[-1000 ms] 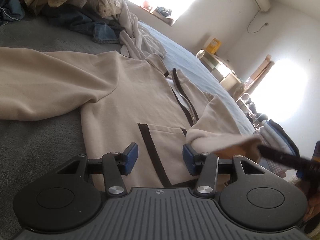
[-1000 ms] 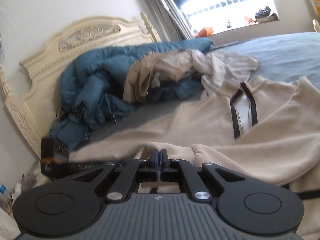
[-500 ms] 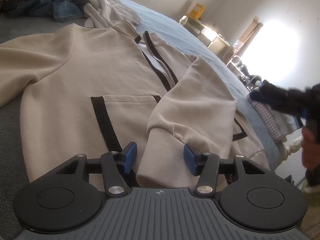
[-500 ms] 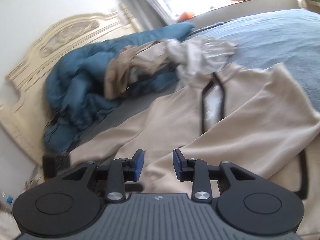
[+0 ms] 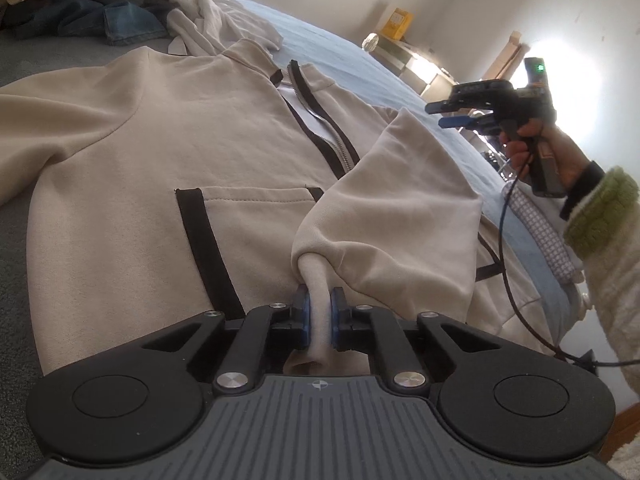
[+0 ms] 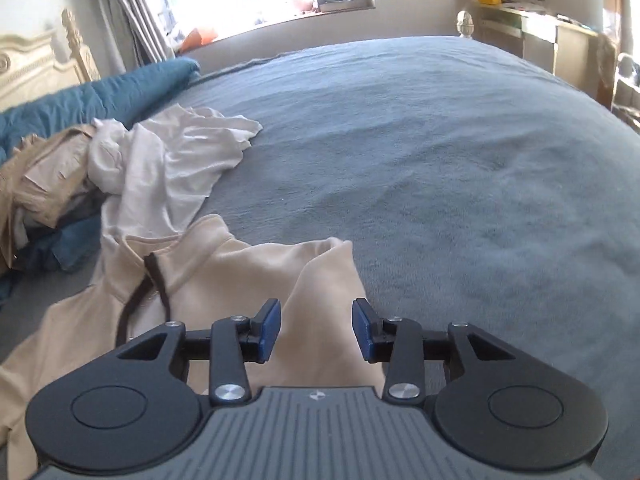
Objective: Fold clothes
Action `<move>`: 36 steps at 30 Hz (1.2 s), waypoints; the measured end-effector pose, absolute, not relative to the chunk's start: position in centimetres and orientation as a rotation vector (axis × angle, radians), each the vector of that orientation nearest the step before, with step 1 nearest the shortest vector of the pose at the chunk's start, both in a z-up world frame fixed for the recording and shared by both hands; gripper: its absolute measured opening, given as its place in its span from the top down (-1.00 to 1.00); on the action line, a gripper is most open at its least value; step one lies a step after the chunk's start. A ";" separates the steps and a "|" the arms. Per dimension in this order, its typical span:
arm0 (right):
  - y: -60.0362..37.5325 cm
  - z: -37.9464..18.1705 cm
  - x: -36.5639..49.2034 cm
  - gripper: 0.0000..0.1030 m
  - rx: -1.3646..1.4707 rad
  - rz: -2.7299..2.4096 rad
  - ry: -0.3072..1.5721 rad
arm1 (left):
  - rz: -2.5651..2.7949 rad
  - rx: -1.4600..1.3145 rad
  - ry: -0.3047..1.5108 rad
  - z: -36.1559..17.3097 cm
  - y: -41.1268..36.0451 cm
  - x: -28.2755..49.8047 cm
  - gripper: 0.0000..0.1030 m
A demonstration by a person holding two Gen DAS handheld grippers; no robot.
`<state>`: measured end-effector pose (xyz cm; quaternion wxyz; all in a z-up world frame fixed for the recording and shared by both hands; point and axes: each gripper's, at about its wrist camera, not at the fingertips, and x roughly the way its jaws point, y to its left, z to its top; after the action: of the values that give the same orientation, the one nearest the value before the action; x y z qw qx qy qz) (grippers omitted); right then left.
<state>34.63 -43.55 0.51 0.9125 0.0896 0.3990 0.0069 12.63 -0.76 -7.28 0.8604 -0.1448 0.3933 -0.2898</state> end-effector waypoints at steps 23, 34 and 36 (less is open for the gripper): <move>-51.7 -6.5 38.5 0.63 0.587 0.049 0.790 | -0.583 -0.254 0.822 -5.6 2.2 22.7 0.94; -52.3 0.7 26.3 0.25 0.320 0.111 0.606 | -0.472 -0.255 0.730 -3.6 4.1 21.1 0.40; -50.4 0.8 22.8 0.22 0.203 0.189 0.628 | -0.475 -0.251 0.705 -3.0 3.8 20.6 0.35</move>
<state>22.83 -50.43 0.80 0.9417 0.0996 0.3077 0.0925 20.57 3.76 -3.04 0.9034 -0.1212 0.3411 -0.2298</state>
